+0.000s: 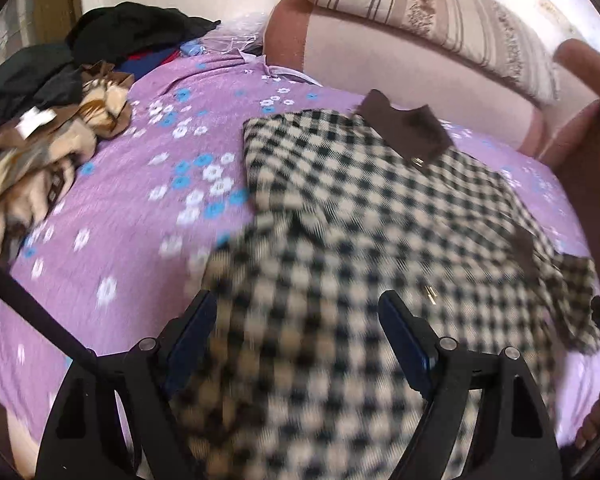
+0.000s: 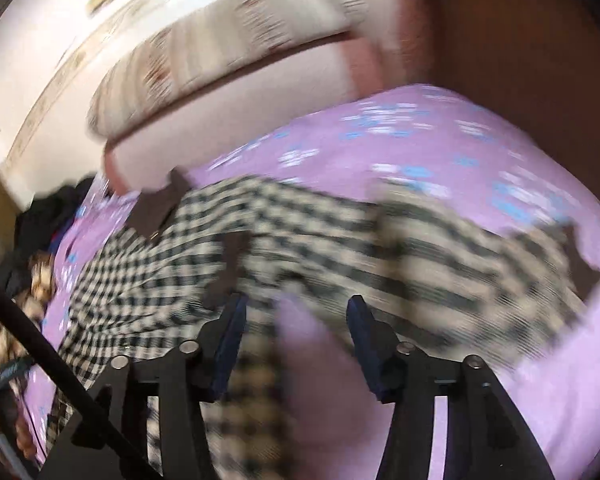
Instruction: Fold large clothes
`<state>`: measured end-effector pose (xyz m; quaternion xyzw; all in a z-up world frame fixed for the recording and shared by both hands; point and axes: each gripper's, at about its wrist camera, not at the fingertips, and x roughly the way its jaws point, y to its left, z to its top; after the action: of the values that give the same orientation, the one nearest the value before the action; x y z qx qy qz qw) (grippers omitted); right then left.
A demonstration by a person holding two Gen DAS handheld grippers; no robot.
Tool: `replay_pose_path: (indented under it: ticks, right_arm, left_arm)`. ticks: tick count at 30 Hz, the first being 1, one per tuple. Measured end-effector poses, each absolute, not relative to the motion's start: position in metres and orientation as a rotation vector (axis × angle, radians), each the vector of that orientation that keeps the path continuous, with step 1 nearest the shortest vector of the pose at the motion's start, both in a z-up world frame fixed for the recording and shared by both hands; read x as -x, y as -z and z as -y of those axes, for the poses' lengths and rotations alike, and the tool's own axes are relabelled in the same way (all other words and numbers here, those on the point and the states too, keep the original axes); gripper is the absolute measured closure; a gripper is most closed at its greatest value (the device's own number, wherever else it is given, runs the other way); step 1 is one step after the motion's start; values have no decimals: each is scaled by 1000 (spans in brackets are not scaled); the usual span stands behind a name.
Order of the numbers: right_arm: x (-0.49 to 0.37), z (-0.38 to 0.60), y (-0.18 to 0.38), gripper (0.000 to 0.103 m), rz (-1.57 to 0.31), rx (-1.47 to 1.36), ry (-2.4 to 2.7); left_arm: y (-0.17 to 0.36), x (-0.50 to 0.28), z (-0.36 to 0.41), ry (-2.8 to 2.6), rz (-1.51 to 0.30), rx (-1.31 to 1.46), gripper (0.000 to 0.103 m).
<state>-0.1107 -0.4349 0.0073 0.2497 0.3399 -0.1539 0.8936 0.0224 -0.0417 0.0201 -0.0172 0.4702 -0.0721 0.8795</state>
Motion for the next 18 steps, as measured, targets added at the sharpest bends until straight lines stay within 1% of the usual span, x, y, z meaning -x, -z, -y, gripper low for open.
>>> replay_pose_path:
  ticks: [3,8,13,18]
  right_arm:
    - [164,470,-1,44,-659,-614,454]
    - [223,532,23,44,-626,-756,710]
    - [233,577,43,44,-593,-911,748]
    - [216,606,45,44,-553,-993,713]
  left_arm:
    - [-24,15,39,160,-981,58,21]
    - [-29,54,39,168,-981,60,21]
    - [-28,66,39,159,-986,49,21]
    - [-30,71,39,152,-989,59,21]
